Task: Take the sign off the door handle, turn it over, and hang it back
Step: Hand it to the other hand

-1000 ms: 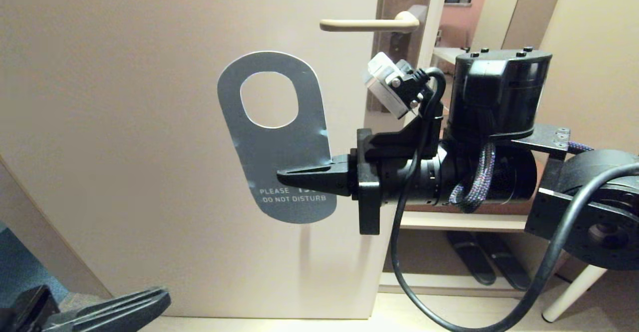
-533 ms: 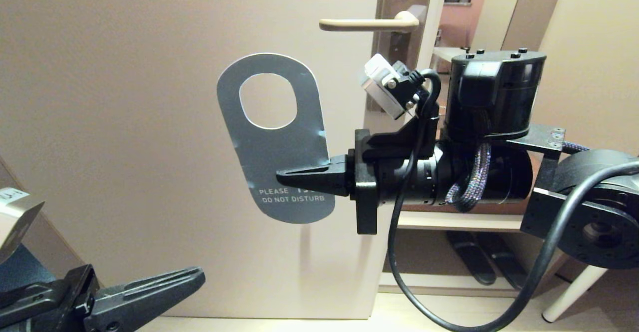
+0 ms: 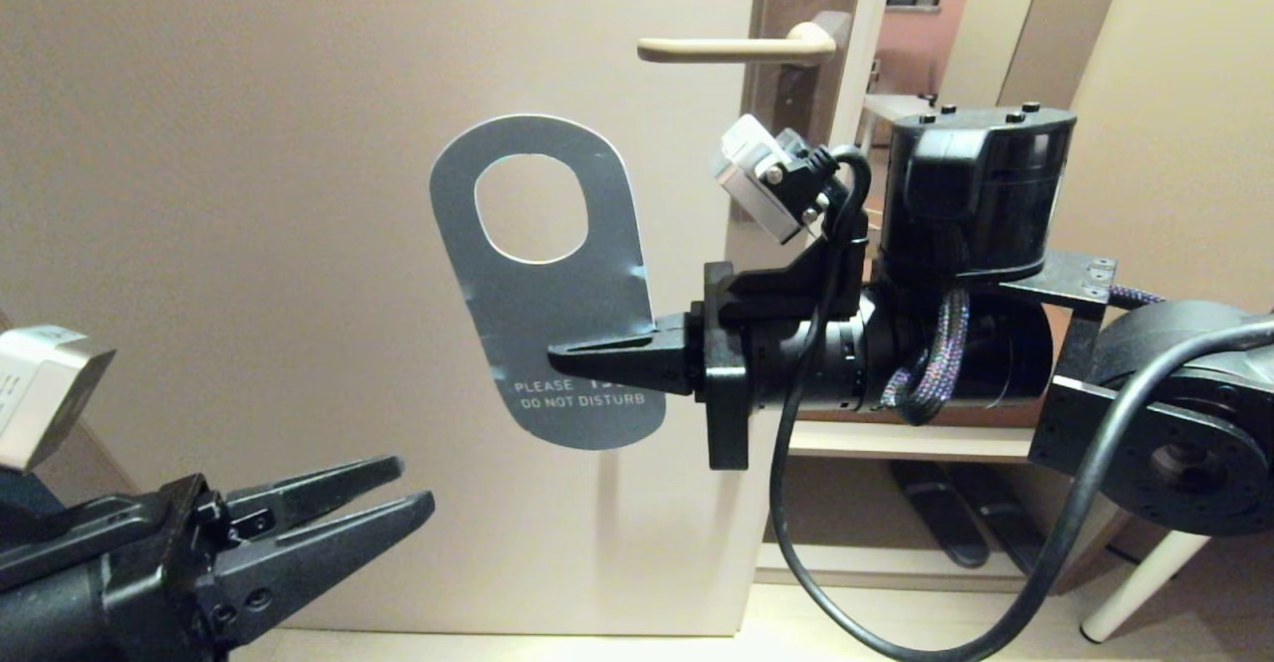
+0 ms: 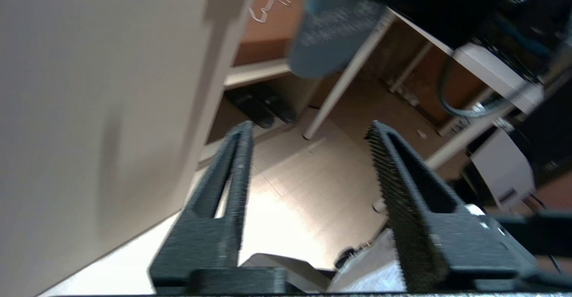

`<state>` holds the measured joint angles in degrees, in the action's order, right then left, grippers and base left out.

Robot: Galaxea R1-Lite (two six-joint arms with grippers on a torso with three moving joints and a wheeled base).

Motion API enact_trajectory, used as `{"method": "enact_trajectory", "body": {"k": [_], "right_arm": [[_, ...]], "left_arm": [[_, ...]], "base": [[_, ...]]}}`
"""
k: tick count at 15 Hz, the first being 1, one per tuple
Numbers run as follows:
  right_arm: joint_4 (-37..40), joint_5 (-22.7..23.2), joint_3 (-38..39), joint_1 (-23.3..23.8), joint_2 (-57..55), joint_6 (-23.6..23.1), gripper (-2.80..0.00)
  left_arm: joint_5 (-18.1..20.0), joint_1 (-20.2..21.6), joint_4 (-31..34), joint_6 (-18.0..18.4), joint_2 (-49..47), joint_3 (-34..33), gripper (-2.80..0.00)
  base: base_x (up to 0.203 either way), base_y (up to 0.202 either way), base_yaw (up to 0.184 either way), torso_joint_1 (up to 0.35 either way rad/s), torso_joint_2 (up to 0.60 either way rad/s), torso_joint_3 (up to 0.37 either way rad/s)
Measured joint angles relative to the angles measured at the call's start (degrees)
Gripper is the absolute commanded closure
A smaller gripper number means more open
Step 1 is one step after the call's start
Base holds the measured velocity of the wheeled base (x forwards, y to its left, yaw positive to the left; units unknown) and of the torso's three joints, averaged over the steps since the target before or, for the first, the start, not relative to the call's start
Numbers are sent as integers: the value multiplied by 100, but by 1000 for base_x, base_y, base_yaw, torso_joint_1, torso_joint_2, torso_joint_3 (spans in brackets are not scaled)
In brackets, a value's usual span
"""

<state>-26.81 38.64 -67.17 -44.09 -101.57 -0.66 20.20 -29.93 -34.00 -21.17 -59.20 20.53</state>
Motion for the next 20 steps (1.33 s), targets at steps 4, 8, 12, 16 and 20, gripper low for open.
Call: {"method": "enact_trajectory", "body": {"k": [4, 8, 12, 16, 20], "right_arm": [[10, 67, -6, 0, 15, 105, 0], [36, 165, 2, -2, 26, 356, 0], [20, 282, 0, 0, 26, 864, 0], [21, 568, 0, 0, 4, 967, 0], [8, 625, 2, -2, -11, 964, 0]], "left_arm": [[189, 141, -332, 15, -353, 47, -280], [218, 265, -1237, 22, -858, 22, -280], [228, 313, -1549, 9, -1128, -31, -280], [517, 302, -1568, 6, -1138, -230, -280], [699, 278, -1679, -24, -1153, -247, -280]], "base": [[0, 0, 0, 0, 0, 0], [0, 0, 0, 0, 0, 0], [0, 0, 0, 0, 0, 0], [0, 0, 0, 0, 0, 0], [0, 0, 0, 0, 0, 0]]}}
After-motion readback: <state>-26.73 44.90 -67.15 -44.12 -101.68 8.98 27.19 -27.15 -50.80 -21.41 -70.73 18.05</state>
